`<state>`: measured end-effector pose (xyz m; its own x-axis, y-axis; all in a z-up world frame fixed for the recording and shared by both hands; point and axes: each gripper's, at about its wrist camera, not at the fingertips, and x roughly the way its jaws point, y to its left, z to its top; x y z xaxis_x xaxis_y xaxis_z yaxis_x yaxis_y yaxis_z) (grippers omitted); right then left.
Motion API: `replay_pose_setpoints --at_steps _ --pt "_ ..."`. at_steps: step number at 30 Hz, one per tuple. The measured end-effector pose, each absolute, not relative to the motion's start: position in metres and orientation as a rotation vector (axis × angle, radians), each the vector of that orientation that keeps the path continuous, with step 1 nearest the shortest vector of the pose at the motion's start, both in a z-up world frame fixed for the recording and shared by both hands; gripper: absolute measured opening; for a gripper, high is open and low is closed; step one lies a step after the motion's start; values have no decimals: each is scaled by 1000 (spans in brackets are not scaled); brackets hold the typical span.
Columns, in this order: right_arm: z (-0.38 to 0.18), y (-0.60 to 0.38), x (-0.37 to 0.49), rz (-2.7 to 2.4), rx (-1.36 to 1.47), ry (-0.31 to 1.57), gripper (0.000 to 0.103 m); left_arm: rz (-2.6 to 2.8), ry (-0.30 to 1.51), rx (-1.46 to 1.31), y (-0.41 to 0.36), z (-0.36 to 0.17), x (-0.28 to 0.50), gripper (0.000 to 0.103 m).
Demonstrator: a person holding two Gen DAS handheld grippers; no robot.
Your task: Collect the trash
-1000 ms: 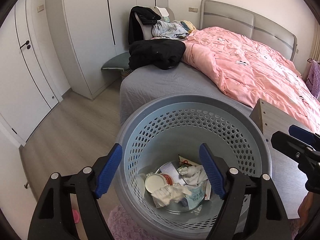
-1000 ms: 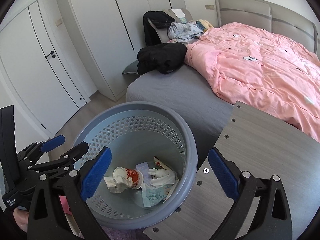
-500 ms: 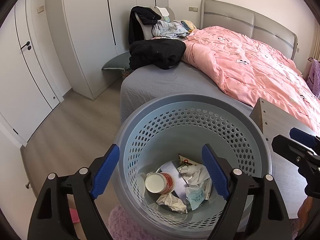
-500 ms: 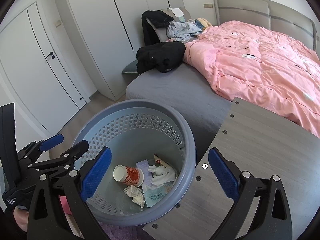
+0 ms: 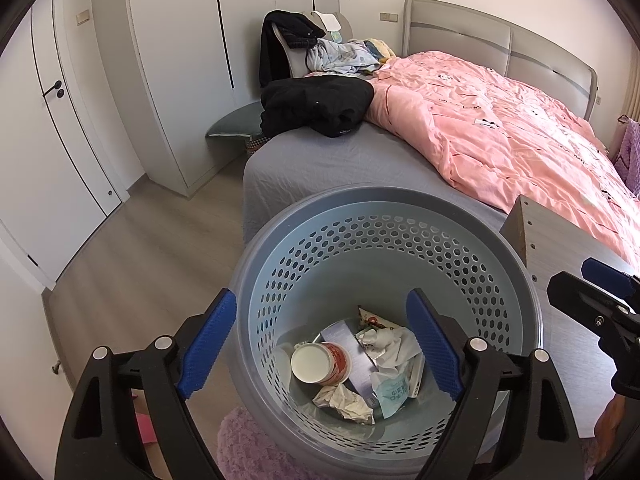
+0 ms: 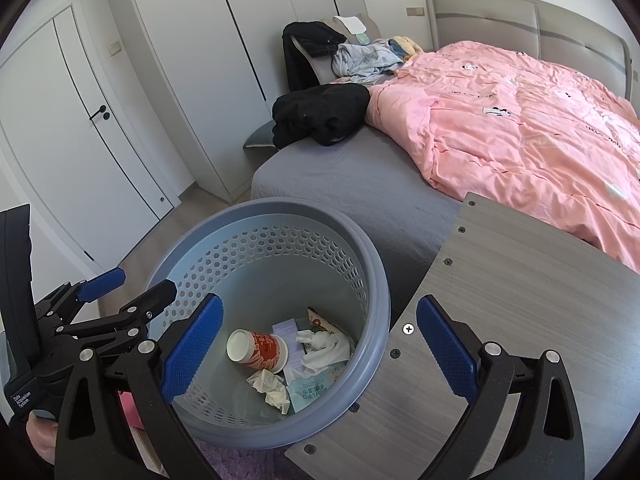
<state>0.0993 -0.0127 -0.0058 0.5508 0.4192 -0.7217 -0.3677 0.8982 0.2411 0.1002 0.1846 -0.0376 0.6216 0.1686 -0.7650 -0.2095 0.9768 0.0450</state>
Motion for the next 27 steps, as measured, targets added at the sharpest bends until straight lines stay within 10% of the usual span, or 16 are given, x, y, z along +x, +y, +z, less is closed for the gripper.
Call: replay_pose_setpoints --at_steps 27 --pt "-8 -15 96 464 75 876 96 245 874 -34 178 -35 100 83"
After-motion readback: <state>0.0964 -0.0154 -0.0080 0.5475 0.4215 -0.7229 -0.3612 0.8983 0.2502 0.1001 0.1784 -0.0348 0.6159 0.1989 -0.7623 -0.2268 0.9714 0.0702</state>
